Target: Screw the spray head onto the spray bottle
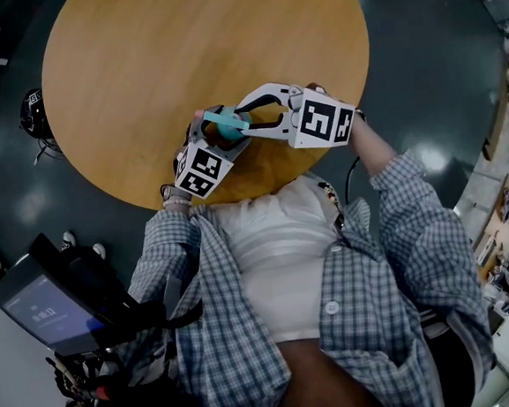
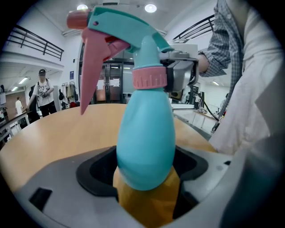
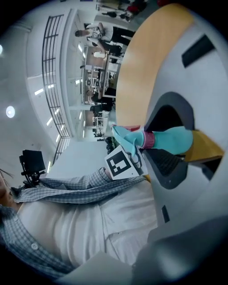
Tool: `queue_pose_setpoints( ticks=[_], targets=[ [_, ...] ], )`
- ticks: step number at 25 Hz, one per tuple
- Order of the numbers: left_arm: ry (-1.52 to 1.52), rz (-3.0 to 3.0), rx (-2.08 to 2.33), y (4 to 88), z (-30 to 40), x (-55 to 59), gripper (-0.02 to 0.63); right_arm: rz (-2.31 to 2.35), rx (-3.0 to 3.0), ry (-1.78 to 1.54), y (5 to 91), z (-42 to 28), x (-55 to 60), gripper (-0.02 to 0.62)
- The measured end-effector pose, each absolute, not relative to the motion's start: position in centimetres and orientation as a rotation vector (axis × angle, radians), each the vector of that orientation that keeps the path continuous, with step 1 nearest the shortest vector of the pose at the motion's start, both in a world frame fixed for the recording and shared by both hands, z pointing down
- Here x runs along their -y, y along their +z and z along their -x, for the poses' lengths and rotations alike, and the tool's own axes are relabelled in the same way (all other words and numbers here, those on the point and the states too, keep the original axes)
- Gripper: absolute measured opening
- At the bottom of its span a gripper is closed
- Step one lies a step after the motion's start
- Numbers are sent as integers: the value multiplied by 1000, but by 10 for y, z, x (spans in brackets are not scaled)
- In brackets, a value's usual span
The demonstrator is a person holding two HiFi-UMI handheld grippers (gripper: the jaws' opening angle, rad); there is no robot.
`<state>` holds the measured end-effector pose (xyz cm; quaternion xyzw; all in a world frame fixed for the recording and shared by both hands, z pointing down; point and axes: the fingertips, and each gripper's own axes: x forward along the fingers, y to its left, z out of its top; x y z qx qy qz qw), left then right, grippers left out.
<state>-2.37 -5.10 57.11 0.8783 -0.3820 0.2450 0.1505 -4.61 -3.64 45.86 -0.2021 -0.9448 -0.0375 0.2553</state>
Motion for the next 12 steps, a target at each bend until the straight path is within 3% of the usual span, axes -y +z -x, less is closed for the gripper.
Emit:
queue_pose_setpoints(
  ticks=[12],
  targets=[
    [661, -2500, 1138, 571, 20, 49, 383, -209, 2764, -113, 457, 38, 35, 112]
  ],
)
